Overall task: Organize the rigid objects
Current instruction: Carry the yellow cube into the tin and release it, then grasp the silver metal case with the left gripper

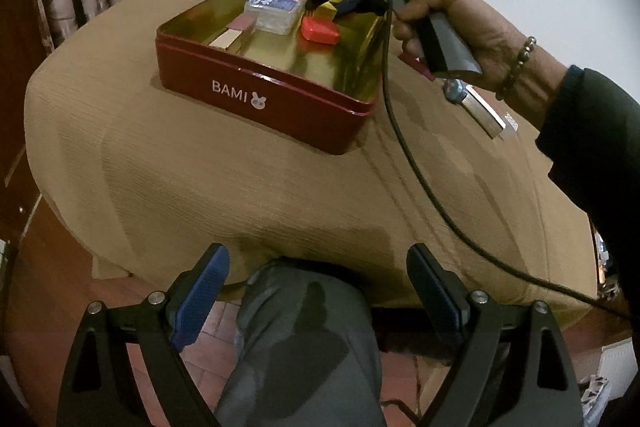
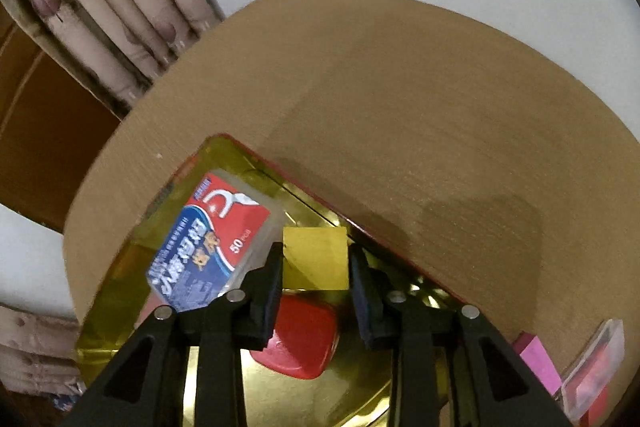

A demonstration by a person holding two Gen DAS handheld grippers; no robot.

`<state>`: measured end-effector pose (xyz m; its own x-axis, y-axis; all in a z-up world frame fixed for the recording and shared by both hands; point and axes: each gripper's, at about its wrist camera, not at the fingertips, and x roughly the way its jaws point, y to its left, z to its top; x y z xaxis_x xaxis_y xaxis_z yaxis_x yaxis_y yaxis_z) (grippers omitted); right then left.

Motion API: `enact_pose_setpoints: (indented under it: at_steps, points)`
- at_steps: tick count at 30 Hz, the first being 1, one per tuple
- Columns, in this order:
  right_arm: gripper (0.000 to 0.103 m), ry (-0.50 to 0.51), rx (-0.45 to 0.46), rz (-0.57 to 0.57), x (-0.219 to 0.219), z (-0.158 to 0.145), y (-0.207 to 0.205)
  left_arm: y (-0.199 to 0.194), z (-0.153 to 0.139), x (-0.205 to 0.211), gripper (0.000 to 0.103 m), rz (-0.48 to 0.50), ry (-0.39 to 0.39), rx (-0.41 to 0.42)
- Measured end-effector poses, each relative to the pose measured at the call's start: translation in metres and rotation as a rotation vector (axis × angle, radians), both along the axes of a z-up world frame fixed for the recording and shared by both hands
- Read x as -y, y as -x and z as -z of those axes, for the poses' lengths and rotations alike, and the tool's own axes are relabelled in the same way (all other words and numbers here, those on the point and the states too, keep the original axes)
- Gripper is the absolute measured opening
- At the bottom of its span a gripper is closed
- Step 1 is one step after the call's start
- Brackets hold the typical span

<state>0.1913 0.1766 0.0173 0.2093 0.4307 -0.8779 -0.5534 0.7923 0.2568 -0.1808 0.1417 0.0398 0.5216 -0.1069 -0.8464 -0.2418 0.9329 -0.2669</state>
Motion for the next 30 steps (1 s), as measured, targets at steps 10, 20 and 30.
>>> enact_pose_setpoints:
  at_steps: [10,20,30]
  points:
    - [0.038,-0.235,0.221,0.065,0.121,-0.084,0.067,0.002,-0.004,0.014,0.088,0.019,-0.066,0.017]
    - [0.042,0.226,0.479,0.407,0.37,-0.032,0.157,-0.003,-0.006,0.058,0.088,0.125,-0.154,0.016]
    - [0.042,0.137,0.397,0.575,0.462,-0.004,0.167,-0.061,-0.021,0.12,0.088,0.244,-0.098,0.001]
